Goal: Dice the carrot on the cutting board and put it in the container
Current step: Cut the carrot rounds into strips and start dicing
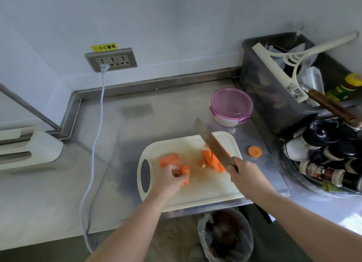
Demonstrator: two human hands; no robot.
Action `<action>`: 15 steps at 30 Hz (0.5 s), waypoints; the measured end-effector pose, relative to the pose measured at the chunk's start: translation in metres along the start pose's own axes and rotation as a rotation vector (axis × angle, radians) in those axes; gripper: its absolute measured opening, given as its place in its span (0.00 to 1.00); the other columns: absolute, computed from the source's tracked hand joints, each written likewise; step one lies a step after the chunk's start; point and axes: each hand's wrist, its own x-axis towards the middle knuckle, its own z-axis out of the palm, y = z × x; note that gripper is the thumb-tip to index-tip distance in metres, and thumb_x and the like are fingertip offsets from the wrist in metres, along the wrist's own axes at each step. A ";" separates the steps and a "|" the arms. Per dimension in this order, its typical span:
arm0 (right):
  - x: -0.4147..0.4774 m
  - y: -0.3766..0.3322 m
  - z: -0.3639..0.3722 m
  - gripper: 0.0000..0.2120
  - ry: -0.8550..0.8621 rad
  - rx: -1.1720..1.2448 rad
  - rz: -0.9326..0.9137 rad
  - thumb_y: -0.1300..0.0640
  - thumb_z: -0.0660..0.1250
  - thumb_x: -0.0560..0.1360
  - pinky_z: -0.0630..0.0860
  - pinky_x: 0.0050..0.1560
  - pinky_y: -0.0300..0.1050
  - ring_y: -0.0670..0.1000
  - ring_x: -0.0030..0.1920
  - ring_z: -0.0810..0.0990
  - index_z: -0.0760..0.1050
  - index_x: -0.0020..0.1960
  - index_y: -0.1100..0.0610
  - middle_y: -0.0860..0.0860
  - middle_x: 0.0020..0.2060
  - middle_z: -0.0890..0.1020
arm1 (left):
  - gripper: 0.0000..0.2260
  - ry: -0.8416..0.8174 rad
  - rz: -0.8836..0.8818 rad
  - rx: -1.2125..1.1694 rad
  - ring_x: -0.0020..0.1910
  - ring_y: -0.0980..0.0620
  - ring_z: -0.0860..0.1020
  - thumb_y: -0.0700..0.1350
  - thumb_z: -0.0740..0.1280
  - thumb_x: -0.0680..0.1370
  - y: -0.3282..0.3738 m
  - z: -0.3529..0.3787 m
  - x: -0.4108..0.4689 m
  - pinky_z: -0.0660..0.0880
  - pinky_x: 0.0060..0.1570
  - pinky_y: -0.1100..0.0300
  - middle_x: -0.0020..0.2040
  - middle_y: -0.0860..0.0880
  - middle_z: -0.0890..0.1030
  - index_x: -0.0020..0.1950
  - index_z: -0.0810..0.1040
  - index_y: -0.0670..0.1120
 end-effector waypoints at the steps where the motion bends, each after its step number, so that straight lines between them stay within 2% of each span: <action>1: 0.002 0.005 -0.006 0.12 0.042 -0.014 0.015 0.59 0.57 0.80 0.66 0.32 0.47 0.56 0.34 0.75 0.66 0.38 0.56 0.56 0.32 0.77 | 0.06 -0.001 0.006 -0.003 0.35 0.56 0.78 0.44 0.70 0.75 0.001 -0.001 0.001 0.75 0.41 0.62 0.38 0.51 0.81 0.48 0.74 0.48; 4: 0.009 0.022 -0.013 0.13 0.065 -0.121 0.099 0.58 0.55 0.81 0.61 0.29 0.45 0.54 0.34 0.72 0.60 0.38 0.54 0.51 0.30 0.70 | 0.05 0.009 -0.001 -0.041 0.31 0.58 0.77 0.43 0.70 0.75 0.001 0.000 0.004 0.72 0.37 0.65 0.37 0.50 0.81 0.48 0.75 0.47; 6: 0.011 0.027 -0.009 0.08 0.024 -0.191 0.127 0.57 0.53 0.82 0.64 0.31 0.45 0.56 0.37 0.74 0.66 0.45 0.57 0.51 0.32 0.72 | 0.06 0.004 -0.017 -0.076 0.30 0.59 0.77 0.43 0.70 0.75 0.001 0.002 0.005 0.73 0.36 0.65 0.37 0.49 0.81 0.49 0.74 0.47; 8: 0.011 0.025 0.000 0.09 -0.017 -0.241 0.126 0.58 0.52 0.82 0.69 0.37 0.45 0.57 0.42 0.77 0.69 0.55 0.60 0.53 0.39 0.77 | 0.07 -0.005 -0.027 -0.072 0.30 0.59 0.77 0.44 0.71 0.75 0.000 0.004 0.005 0.71 0.35 0.65 0.38 0.49 0.81 0.50 0.75 0.46; 10: 0.007 0.018 0.011 0.11 -0.045 -0.289 0.106 0.59 0.52 0.82 0.73 0.40 0.46 0.57 0.47 0.80 0.68 0.60 0.59 0.56 0.46 0.81 | 0.06 -0.005 -0.029 -0.070 0.32 0.58 0.77 0.44 0.71 0.75 -0.001 0.004 0.004 0.73 0.38 0.63 0.38 0.49 0.81 0.49 0.76 0.46; 13: -0.001 0.002 0.028 0.10 -0.076 -0.314 0.066 0.60 0.53 0.81 0.76 0.42 0.47 0.56 0.48 0.81 0.68 0.61 0.58 0.56 0.49 0.81 | 0.04 0.000 -0.058 -0.077 0.37 0.54 0.78 0.44 0.69 0.76 -0.006 0.001 0.002 0.77 0.47 0.55 0.40 0.49 0.81 0.48 0.76 0.46; 15: -0.004 -0.008 0.040 0.11 -0.116 -0.332 0.045 0.61 0.55 0.80 0.78 0.44 0.48 0.57 0.50 0.81 0.67 0.62 0.59 0.56 0.51 0.81 | 0.04 -0.007 -0.143 -0.231 0.38 0.52 0.78 0.41 0.68 0.77 -0.007 0.000 -0.003 0.79 0.47 0.55 0.42 0.47 0.79 0.50 0.74 0.45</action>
